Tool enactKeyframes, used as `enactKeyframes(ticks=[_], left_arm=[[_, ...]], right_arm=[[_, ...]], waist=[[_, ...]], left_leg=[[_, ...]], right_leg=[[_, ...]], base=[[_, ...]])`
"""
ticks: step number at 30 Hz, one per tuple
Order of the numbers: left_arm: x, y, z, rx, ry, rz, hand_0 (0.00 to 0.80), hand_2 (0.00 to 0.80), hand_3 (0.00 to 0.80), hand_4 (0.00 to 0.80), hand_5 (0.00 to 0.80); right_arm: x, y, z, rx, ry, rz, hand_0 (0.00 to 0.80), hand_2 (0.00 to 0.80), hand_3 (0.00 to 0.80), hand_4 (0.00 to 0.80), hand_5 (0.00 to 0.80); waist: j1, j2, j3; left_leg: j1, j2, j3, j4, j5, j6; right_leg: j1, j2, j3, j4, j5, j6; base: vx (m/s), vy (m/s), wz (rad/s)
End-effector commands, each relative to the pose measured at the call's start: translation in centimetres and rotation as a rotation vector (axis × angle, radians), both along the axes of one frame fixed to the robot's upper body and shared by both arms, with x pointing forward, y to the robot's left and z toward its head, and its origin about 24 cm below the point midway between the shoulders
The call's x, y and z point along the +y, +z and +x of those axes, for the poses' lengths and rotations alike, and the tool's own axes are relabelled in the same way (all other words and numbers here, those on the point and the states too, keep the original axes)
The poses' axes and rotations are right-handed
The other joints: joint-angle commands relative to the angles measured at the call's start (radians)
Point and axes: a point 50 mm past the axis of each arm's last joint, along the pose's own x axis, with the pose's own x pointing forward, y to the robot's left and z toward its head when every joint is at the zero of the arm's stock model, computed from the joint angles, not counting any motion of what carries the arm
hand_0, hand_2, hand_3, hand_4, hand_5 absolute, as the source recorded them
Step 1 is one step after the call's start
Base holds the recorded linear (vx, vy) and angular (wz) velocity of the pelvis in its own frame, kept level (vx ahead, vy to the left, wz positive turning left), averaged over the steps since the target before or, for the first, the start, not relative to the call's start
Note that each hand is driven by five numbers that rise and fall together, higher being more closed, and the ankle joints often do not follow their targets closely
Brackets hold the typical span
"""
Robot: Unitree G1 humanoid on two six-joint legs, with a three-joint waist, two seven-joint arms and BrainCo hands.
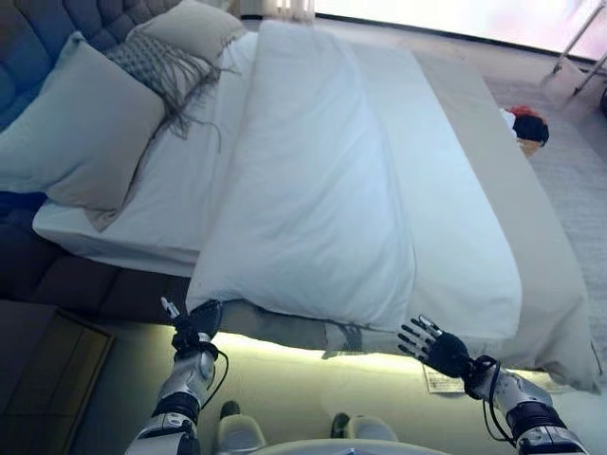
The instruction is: Make the bed neatly
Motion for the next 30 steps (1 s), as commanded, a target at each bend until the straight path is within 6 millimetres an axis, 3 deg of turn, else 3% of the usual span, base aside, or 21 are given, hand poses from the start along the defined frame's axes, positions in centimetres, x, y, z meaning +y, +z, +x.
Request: enactKeyframes(ticks=[1, 8, 18, 24, 30], left_arm=[[7.4, 1.1, -3.6, -0.082, 0.146, 0.194, 0.000, 0.000, 0.000, 0.000, 0.000], [10.0, 1.1, -5.7, -0.048, 0.237, 0.221, 0.000, 0.000, 0.000, 0.000, 0.000], [17.4, 4.4, -8.9, -0.050, 0.470, 0.334, 0.000, 0.000, 0.000, 0.000, 0.000], [19.1, 5.5, -9.4, -0.063, 0.508, 0.348, 0.000, 0.000, 0.000, 0.000, 0.000], [20.9, 6.0, -11.5, -0.029, 0.623, 0.340, 0.000, 0.000, 0.000, 0.000, 0.000]], right_arm=[[-0.1, 0.2, 0.5, -0.069, -0.039, 0.018, 0.000, 0.000, 0.000, 0.000, 0.000], [-0.6, 0.1, 0.2, -0.070, -0.057, 0.021, 0.000, 0.000, 0.000, 0.000, 0.000], [-2.7, 0.9, -0.1, -0.081, -0.092, 0.002, 0.000, 0.000, 0.000, 0.000, 0.000], [-4.4, 0.8, -1.4, -0.061, -0.159, 0.003, 0.000, 0.000, 0.000, 0.000, 0.000], [-5.1, 1.0, -1.9, -0.059, -0.164, 0.005, 0.000, 0.000, 0.000, 0.000, 0.000]], waist=[[0.100, -0.048, 0.005], [0.128, -0.052, 0.020], [0.133, -0.020, 0.011], [0.126, 0.000, 0.000], [0.121, 0.006, -0.006]], left_leg=[[0.000, -0.017, -0.010, 0.054, -0.041, 0.053], [0.004, -0.023, -0.026, 0.058, -0.047, 0.061], [0.032, -0.031, -0.032, 0.038, -0.047, 0.062], [0.036, -0.041, -0.032, 0.032, -0.053, 0.062], [0.044, -0.043, -0.028, 0.025, -0.052, 0.059]], right_leg=[[-0.001, -0.119, 0.016, -0.077, 0.128, 0.066], [0.011, -0.138, -0.005, -0.082, 0.150, 0.075], [0.025, -0.154, -0.003, -0.091, 0.151, 0.078], [0.019, -0.164, 0.007, -0.087, 0.147, 0.080], [0.020, -0.165, 0.011, -0.090, 0.142, 0.078]], base=[[-0.011, 0.045, 0.15], [-0.011, 0.032, 0.10], [0.005, 0.053, 0.01], [-0.006, 0.050, -0.02], [0.001, 0.020, 0.00]])
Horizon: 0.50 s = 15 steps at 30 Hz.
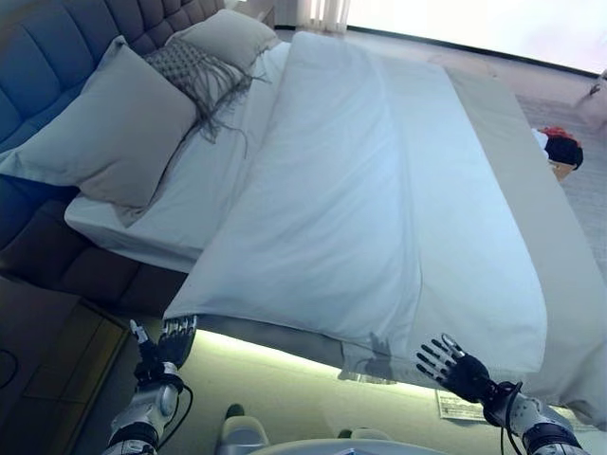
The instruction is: Make the bed neatly
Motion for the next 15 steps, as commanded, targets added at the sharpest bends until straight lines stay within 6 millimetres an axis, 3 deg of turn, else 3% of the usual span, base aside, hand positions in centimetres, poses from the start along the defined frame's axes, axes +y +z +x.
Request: enactKeyframes(ticks=[1, 8, 15], left_arm=[[15.0, 7.0, -7.1, -0.120, 0.590, 0.295, 0.000, 0.000, 0.000, 0.000, 0.000], [17.4, 9.4, -8.0, -0.117, 0.617, 0.371, 0.000, 0.000, 0.000, 0.000, 0.000], [19.4, 11.7, -8.6, -0.126, 0.666, 0.404, 0.000, 0.000, 0.000, 0.000, 0.000]], right_arm=[[-2.4, 1.5, 0.5, -0.063, -0.046, -0.042, 0.000, 0.000, 0.000, 0.000, 0.000], [-3.8, 1.7, -0.7, -0.056, -0.097, -0.053, 0.000, 0.000, 0.000, 0.000, 0.000], [-4.2, 2.1, -0.3, -0.073, -0.083, -0.059, 0.000, 0.000, 0.000, 0.000, 0.000]], waist=[[0.098, -0.005, -0.011], [0.107, 0.007, -0.012], [0.111, 0.015, -0.015]], left_leg=[[-0.003, -0.025, -0.003, 0.071, -0.051, 0.056], [-0.003, -0.034, -0.011, 0.068, -0.057, 0.057], [-0.003, -0.044, -0.015, 0.070, -0.064, 0.060]], right_leg=[[-0.061, -0.157, 0.044, -0.006, 0.126, 0.062], [-0.063, -0.168, 0.039, -0.010, 0.134, 0.064], [-0.063, -0.182, 0.036, -0.019, 0.151, 0.068]], base=[[0.000, 0.045, -0.02], [-0.022, 0.053, -0.04], [-0.025, 0.046, -0.01]])
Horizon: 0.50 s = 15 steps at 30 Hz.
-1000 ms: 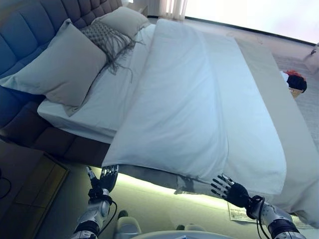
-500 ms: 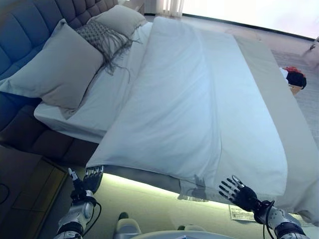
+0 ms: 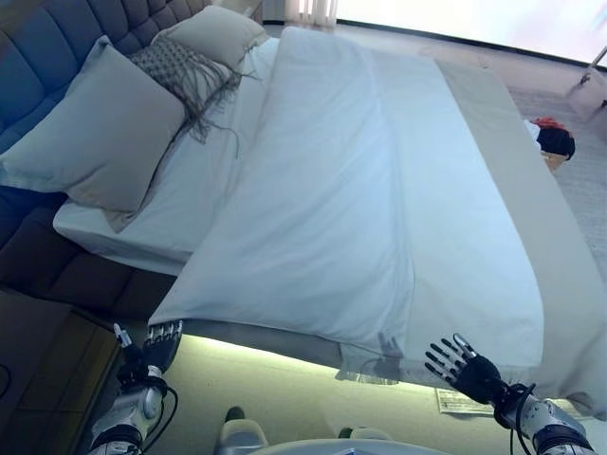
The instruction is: Make the bed neatly
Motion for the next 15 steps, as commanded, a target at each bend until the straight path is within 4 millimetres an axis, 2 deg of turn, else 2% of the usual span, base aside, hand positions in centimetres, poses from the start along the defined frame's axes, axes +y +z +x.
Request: enactKeyframes(ticks=[1, 6, 11, 15], left_arm=[[16.8, 10.9, -8.2, -0.180, 0.638, 0.392, 0.000, 0.000, 0.000, 0.000, 0.000], [16.7, 10.6, -8.3, -0.149, 0.625, 0.367, 0.000, 0.000, 0.000, 0.000, 0.000], [14.9, 8.4, -8.0, -0.099, 0.564, 0.303, 0.000, 0.000, 0.000, 0.000, 0.000], [12.6, 5.9, -6.9, -0.028, 0.460, 0.262, 0.000, 0.000, 0.000, 0.000, 0.000]], right_arm=[[-2.9, 1.8, 0.4, -0.068, -0.045, -0.059, 0.000, 0.000, 0.000, 0.000, 0.000], [-2.2, 1.5, 0.5, -0.069, -0.037, -0.048, 0.000, 0.000, 0.000, 0.000, 0.000], [-1.6, 1.1, 0.5, -0.067, -0.046, -0.031, 0.000, 0.000, 0.000, 0.000, 0.000], [-0.7, 0.7, 0.7, -0.075, -0.047, -0.005, 0.000, 0.000, 0.000, 0.000, 0.000]], waist=[[0.118, 0.014, -0.017], [0.121, 0.015, -0.021], [0.122, 0.006, -0.009], [0.120, -0.010, 0.009]], left_leg=[[-0.018, -0.036, -0.015, 0.088, -0.065, 0.061], [-0.020, -0.045, -0.011, 0.090, -0.072, 0.067], [-0.031, -0.048, -0.012, 0.104, -0.079, 0.071], [-0.042, -0.042, -0.015, 0.115, -0.082, 0.073]], right_leg=[[-0.077, -0.181, 0.028, 0.014, 0.147, 0.060], [-0.081, -0.187, 0.027, 0.011, 0.156, 0.063], [-0.093, -0.189, 0.030, 0.022, 0.159, 0.065], [-0.104, -0.187, 0.031, 0.037, 0.161, 0.067]], base=[[-0.006, 0.031, -0.02], [0.000, 0.000, 0.00], [-0.006, -0.006, 0.00], [-0.042, -0.063, 0.01]])
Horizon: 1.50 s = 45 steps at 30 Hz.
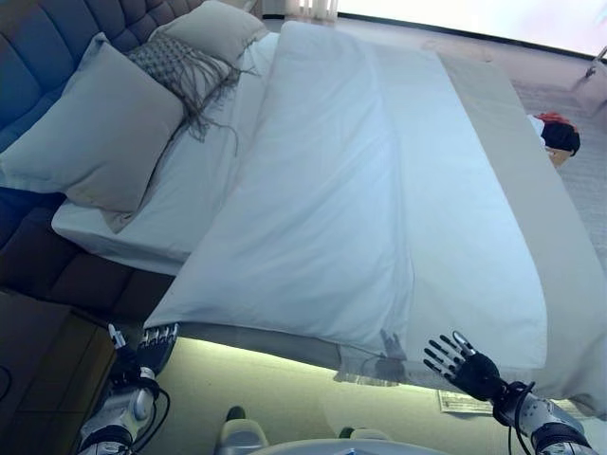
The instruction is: Make the bed neatly
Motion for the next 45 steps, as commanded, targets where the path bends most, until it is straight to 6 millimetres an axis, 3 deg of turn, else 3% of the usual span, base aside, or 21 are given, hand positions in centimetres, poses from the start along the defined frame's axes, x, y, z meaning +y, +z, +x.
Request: enactKeyframes(ticks=[1, 6, 14, 19, 30, 37, 45], left_arm=[[11.6, 5.4, -6.2, -0.060, 0.455, 0.273, 0.000, 0.000, 0.000, 0.000, 0.000], [9.5, 4.0, -4.6, -0.075, 0.444, 0.219, 0.000, 0.000, 0.000, 0.000, 0.000], [8.5, 4.3, -2.0, -0.116, 0.406, 0.214, 0.000, 0.000, 0.000, 0.000, 0.000], [7.8, 3.3, -2.1, -0.009, 0.364, 0.208, 0.000, 0.000, 0.000, 0.000, 0.000], [5.0, -1.0, -5.9, 0.252, 0.296, 0.097, 0.000, 0.000, 0.000, 0.000, 0.000], [1.7, -3.7, -8.9, 0.361, 0.186, 0.075, 0.000, 0.000, 0.000, 0.000, 0.000], [0.2, -5.2, -13.0, 0.526, 0.059, 0.108, 0.000, 0.000, 0.000, 0.000, 0.000]], right_arm=[[-0.5, 0.4, 0.4, -0.057, -0.051, 0.005, 0.000, 0.000, 0.000, 0.000, 0.000], [0.6, 0.1, 1.0, -0.081, -0.044, 0.028, 0.000, 0.000, 0.000, 0.000, 0.000], [1.7, 0.6, 2.8, -0.135, -0.039, 0.065, 0.000, 0.000, 0.000, 0.000, 0.000], [2.7, 0.8, 3.5, -0.160, -0.017, 0.090, 0.000, 0.000, 0.000, 0.000, 0.000], [3.4, 0.8, 3.7, -0.174, -0.028, 0.123, 0.000, 0.000, 0.000, 0.000, 0.000], [3.4, 0.9, 3.8, -0.183, -0.040, 0.121, 0.000, 0.000, 0.000, 0.000, 0.000], [4.6, 1.3, 4.7, -0.220, -0.003, 0.136, 0.000, 0.000, 0.000, 0.000, 0.000]], waist=[[0.118, -0.016, 0.016], [0.113, -0.045, 0.054], [0.121, -0.088, 0.128], [0.119, -0.104, 0.145], [0.117, -0.102, 0.141], [0.134, -0.099, 0.152], [0.148, -0.111, 0.150]], left_leg=[[-0.046, -0.036, -0.014, 0.122, -0.083, 0.072], [-0.082, -0.021, -0.015, 0.171, -0.091, 0.068], [-0.171, 0.007, -0.045, 0.283, -0.115, 0.057], [-0.205, 0.011, -0.053, 0.331, -0.128, 0.058], [-0.196, 0.013, -0.054, 0.337, -0.127, 0.056], [-0.199, 0.010, -0.070, 0.348, -0.130, 0.054], [-0.185, 0.007, -0.074, 0.332, -0.122, 0.054]], right_leg=[[-0.116, -0.187, 0.032, 0.061, 0.160, 0.067], [-0.145, -0.178, 0.037, 0.105, 0.149, 0.067], [-0.224, -0.175, 0.055, 0.200, 0.149, 0.070], [-0.258, -0.174, 0.065, 0.246, 0.149, 0.076], [-0.254, -0.172, 0.070, 0.259, 0.142, 0.079], [-0.256, -0.177, 0.065, 0.283, 0.128, 0.076], [-0.244, -0.189, 0.055, 0.275, 0.165, 0.084]], base=[[-0.074, -0.095, 0.03], [-0.080, -0.070, 0.12], [-0.107, -0.062, 0.11], [-0.049, -0.041, 0.04], [-0.007, -0.012, 0.03], [-0.011, 0.016, 0.35], [-0.005, -0.022, 0.12]])
